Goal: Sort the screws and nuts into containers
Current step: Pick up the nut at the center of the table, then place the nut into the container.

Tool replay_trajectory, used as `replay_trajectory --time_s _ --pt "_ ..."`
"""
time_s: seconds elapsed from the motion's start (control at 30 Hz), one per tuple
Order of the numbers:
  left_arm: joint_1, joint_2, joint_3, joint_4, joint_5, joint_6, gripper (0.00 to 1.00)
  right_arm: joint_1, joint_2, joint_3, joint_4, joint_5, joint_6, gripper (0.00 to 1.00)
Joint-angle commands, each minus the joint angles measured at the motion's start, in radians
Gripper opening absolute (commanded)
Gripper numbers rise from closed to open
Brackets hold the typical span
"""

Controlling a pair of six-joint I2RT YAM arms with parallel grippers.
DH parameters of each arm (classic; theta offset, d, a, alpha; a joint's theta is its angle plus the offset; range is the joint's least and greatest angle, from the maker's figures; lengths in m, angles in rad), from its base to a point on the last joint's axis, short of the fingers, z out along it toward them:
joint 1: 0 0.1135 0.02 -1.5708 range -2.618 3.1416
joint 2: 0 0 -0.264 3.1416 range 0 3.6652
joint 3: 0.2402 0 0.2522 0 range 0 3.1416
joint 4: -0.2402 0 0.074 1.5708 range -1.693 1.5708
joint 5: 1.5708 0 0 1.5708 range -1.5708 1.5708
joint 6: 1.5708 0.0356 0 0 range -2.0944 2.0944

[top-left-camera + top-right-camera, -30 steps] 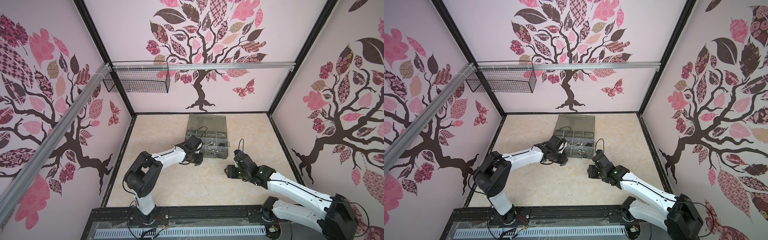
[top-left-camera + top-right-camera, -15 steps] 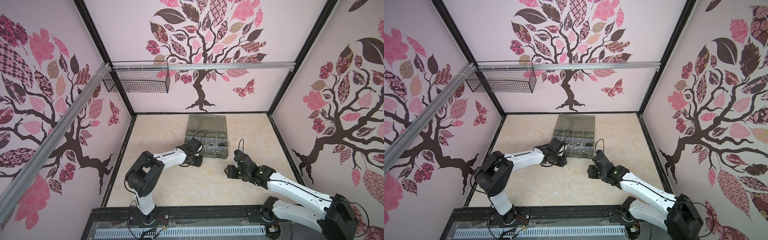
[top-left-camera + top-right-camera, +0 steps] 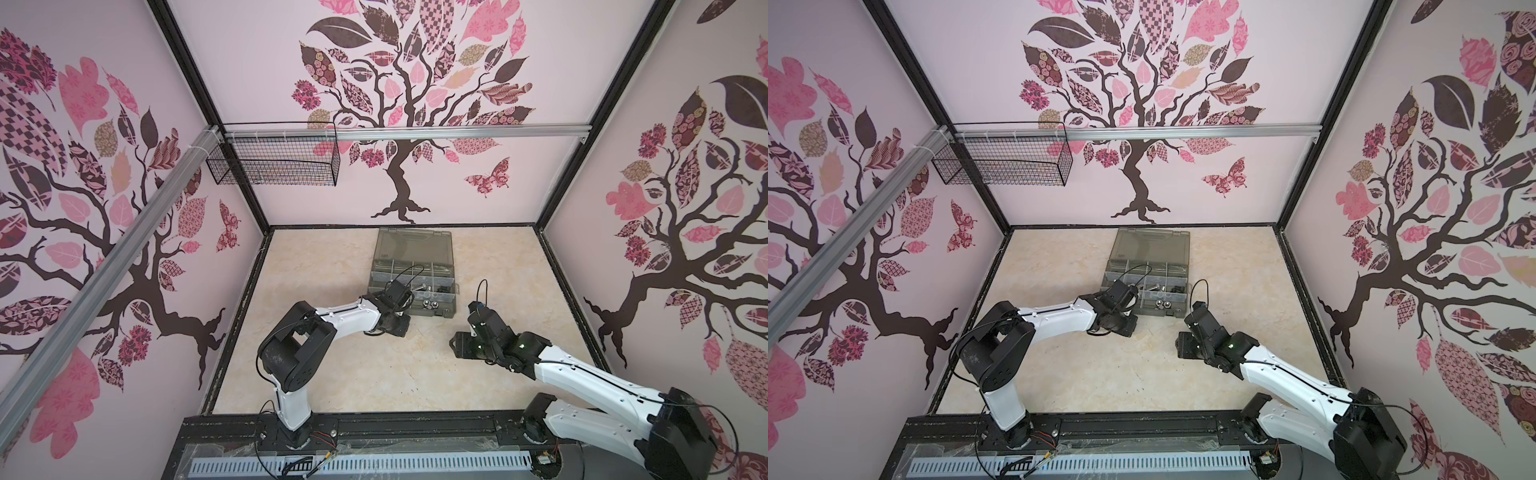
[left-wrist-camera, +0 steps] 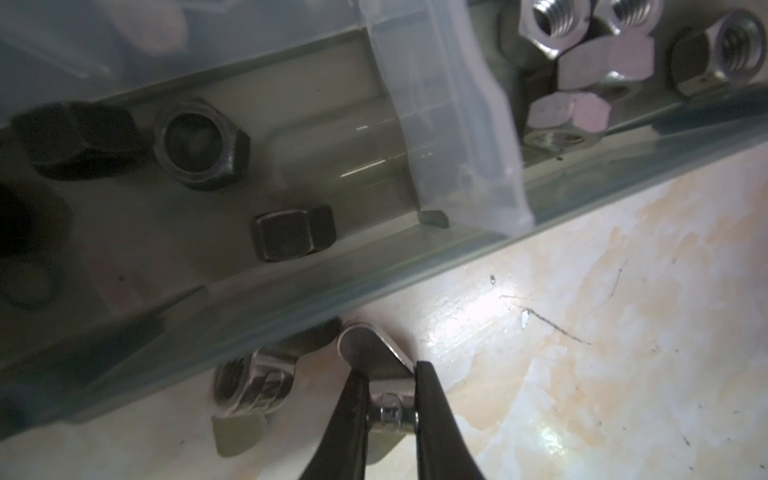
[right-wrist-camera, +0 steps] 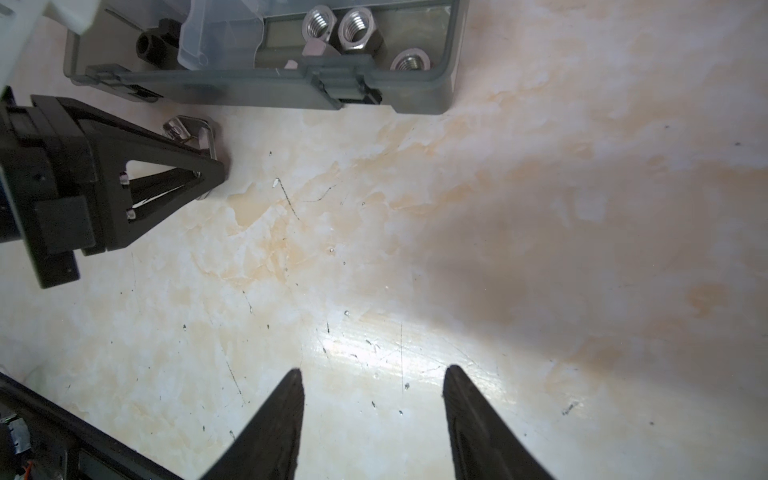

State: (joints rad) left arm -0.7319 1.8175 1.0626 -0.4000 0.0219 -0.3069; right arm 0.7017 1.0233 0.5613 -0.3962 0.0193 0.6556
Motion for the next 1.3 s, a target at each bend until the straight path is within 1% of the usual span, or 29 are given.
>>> replay_trajectory --time_s 0.0,0.2,0.37,0.57,0.7,0.77,0.87,1.0,1.13,1.27 --pt "-0.003 0.026 -0.003 -0.049 -0.022 0.002 0.12 0.002 -0.022 0.0 -0.028 -0.001 0.012 0.57" --pt "-0.003 -0.114 -0.016 -0.066 0.005 -0.008 0.1 0.002 -0.033 -0.004 -0.032 -0.001 0.014 0.57" --pt "-0.003 -0.23 0.024 -0.084 0.018 -0.03 0.1 0.002 -0.05 -0.014 -0.044 0.006 0.02 0.57" --pt "0.013 -0.297 0.09 -0.049 0.005 -0.039 0.11 0.0 -0.062 -0.019 -0.054 0.005 0.024 0.57" --pt "0.072 -0.245 0.168 -0.047 0.058 -0.034 0.11 0.001 -0.074 0.0 -0.081 0.005 0.016 0.57" --pt "0.111 -0.187 0.236 -0.078 0.074 -0.019 0.1 0.002 -0.095 -0.002 -0.088 0.011 0.018 0.57" --pt "0.145 -0.11 0.317 -0.111 0.081 0.003 0.1 0.002 -0.125 -0.023 -0.081 0.012 0.026 0.57" --pt "0.157 -0.023 0.398 -0.122 0.074 0.03 0.1 0.001 -0.138 -0.03 -0.099 0.01 0.03 0.57" --pt "0.168 0.073 0.471 -0.15 0.062 0.029 0.1 0.002 -0.145 -0.035 -0.107 0.006 0.03 0.57" --pt "0.169 0.113 0.491 -0.129 0.043 0.021 0.11 0.002 -0.163 -0.04 -0.114 0.008 0.032 0.57"
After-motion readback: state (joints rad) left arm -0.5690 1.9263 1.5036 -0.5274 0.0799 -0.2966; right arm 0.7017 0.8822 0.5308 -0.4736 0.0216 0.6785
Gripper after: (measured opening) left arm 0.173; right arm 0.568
